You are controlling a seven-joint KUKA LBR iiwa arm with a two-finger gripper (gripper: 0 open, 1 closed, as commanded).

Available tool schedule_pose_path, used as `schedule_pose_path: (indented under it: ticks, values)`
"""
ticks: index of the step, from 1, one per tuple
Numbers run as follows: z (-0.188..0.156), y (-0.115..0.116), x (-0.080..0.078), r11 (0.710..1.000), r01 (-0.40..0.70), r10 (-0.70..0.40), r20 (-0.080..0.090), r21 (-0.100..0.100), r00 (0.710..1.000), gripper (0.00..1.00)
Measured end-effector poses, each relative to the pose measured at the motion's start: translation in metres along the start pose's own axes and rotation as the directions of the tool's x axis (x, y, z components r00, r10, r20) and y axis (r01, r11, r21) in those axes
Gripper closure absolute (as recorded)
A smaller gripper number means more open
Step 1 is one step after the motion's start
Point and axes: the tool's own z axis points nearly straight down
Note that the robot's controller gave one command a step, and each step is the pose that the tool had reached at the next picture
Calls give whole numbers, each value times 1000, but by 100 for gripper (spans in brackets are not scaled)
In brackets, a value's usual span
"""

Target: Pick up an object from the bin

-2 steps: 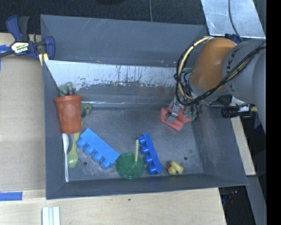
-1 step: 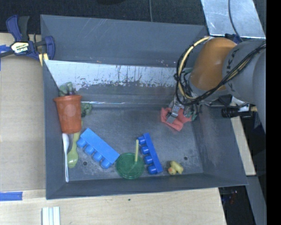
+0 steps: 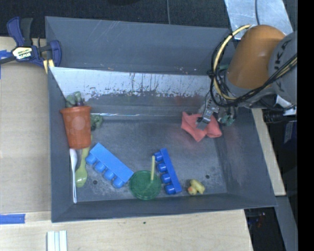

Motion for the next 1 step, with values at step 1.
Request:
schedule_pose_path:
  ticks: [1]
  values:
    - [-76,-9,7,998,57,-57,-1,1,998,100]
